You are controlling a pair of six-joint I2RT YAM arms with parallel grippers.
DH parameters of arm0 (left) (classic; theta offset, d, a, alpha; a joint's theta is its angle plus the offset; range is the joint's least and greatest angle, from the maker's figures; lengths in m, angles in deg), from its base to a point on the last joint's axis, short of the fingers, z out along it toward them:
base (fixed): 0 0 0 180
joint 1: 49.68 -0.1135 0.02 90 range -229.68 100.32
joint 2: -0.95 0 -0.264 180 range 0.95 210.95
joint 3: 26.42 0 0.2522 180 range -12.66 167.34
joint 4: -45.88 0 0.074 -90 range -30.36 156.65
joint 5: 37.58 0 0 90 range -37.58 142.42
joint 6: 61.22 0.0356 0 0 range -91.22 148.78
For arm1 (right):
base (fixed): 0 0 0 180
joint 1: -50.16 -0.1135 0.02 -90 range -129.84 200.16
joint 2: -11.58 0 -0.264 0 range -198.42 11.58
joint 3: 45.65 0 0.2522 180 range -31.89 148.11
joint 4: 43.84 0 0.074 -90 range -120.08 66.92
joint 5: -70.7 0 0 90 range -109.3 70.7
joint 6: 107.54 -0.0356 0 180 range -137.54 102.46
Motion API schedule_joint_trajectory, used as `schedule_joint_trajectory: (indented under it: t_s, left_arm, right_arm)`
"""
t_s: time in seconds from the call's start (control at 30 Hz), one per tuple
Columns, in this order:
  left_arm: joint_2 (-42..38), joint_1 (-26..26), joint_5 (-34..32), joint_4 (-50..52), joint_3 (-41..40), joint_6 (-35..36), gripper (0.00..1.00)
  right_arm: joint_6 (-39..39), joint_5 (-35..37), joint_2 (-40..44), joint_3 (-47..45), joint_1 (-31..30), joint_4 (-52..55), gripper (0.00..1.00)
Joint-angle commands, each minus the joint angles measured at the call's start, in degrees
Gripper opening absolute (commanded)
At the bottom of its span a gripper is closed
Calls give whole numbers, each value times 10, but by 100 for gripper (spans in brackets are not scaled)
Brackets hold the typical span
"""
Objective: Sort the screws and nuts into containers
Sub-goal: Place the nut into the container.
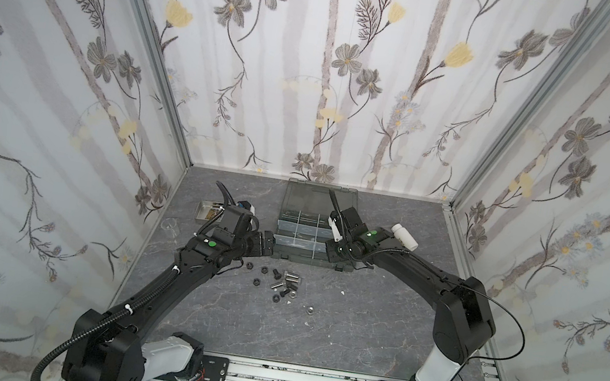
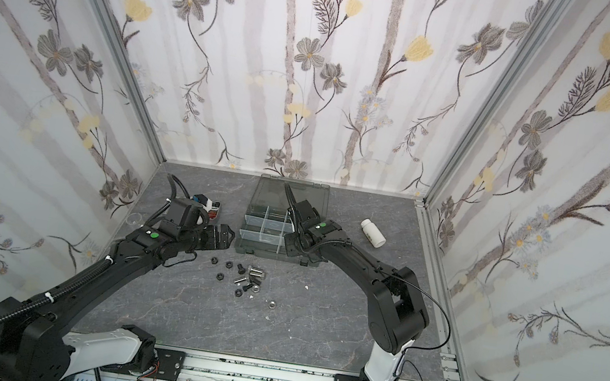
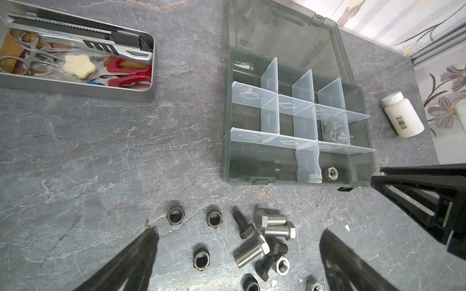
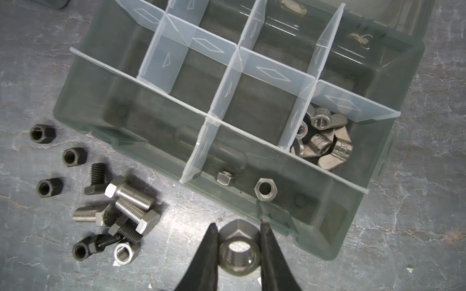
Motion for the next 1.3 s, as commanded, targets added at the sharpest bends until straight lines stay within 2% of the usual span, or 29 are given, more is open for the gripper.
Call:
schedule_joint_trajectory:
  t_s: [0.0, 0.27, 0.6, 0.67, 0.9, 1.13, 1.27]
  left_arm:
    - [0, -2, 0, -17, -6, 2, 100]
    - [20, -8, 31, -13, -4, 6, 100]
    - [17, -7, 39, -10, -7, 23, 100]
    - [13, -6, 40, -11, -9, 27, 100]
    - [4, 15, 46, -15, -13, 37, 98]
    - [20, 70, 9, 13, 12, 42, 96]
    - [19, 94, -10, 31, 27, 40, 95]
  right_arm:
    - [16, -17, -17, 10, 5, -11, 19]
    - [18, -32, -56, 16, 13, -22, 23]
    - [15, -31, -65, 14, 18, -34, 42]
    - [15, -29, -61, 13, 19, -34, 42]
    - [12, -16, -14, -19, 25, -48, 43]
    - [-4, -19, 56, -85, 34, -84, 45]
    - [-11, -16, 101, -124, 39, -107, 52]
